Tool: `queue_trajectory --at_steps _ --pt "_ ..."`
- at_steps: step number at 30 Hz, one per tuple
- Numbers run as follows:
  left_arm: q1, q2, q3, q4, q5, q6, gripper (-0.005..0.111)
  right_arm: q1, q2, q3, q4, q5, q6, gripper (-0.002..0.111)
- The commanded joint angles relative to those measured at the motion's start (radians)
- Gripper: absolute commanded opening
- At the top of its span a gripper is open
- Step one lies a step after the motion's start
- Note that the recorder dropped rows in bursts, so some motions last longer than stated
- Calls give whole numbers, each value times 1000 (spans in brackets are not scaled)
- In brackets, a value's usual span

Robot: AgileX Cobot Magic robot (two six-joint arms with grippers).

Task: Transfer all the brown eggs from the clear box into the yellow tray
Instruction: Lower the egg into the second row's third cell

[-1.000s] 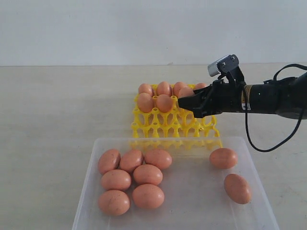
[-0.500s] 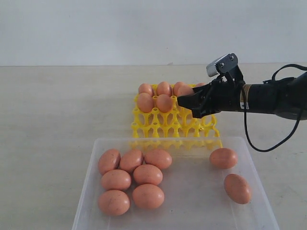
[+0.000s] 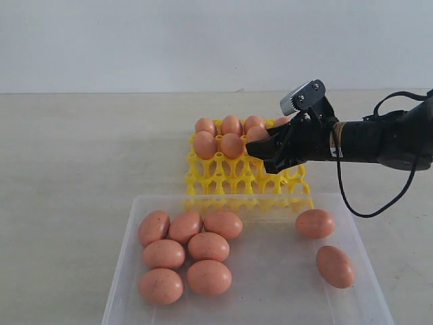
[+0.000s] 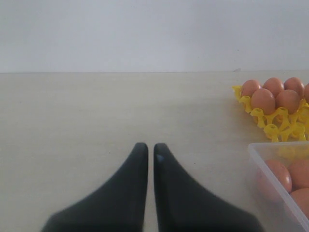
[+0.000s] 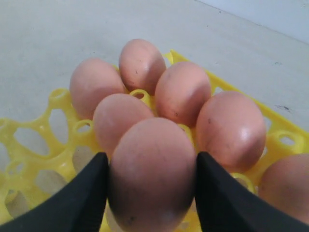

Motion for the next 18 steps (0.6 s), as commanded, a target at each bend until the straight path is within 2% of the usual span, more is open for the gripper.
queue_trajectory --at_steps 1,4,11,18 --pt "-9 -2 4 -1 -1 3 4 -1 -4 -1 63 11 -26 0" --pt "-9 -2 4 -1 -1 3 4 -1 -4 -1 104 26 -66 4" --pt "-9 -2 4 -1 -1 3 4 -1 -4 -1 117 30 -81 26" --pt "-9 -2 4 -1 -1 3 4 -1 -4 -1 117 24 -79 27"
